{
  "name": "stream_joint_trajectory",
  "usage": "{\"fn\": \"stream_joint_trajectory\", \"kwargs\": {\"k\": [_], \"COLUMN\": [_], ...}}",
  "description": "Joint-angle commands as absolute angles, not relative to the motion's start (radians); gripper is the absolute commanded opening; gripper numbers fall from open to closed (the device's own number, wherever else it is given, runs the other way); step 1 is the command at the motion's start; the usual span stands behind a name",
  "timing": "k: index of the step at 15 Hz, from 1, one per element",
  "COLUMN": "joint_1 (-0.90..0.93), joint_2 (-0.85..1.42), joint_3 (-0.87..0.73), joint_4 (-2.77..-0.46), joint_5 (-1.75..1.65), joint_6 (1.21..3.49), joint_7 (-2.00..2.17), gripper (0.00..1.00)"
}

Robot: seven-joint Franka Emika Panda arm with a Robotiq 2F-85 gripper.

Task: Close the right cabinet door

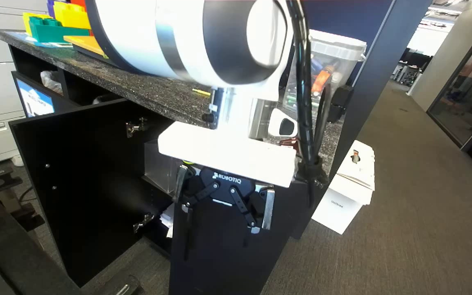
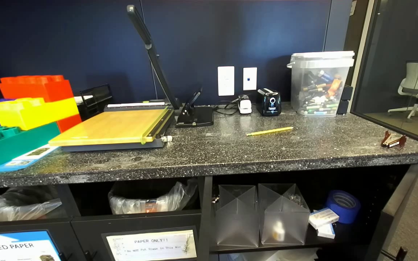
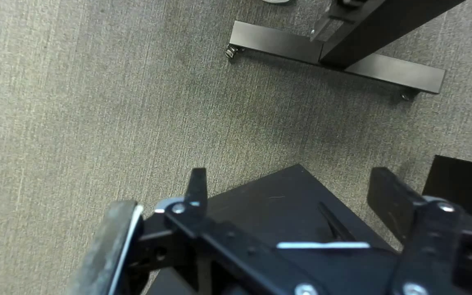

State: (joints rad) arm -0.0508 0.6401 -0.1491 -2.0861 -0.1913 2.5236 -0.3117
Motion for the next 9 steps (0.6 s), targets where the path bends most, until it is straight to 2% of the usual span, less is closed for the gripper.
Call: {"fn": "stream_joint_trajectory", "kwargs": {"k": [1,9], "joint_1": [-0.056,-0.008], "joint_2": [0.781,0.935], "joint_3": [-0.118,-0.074], "joint_4": [-1.937,-1.717], "joint_5": [-0.219,-0.208], "joint_6": [2.564,2.575], "joint_7": [-0.259,-0.218], "gripper": [1.0,1.0]}}
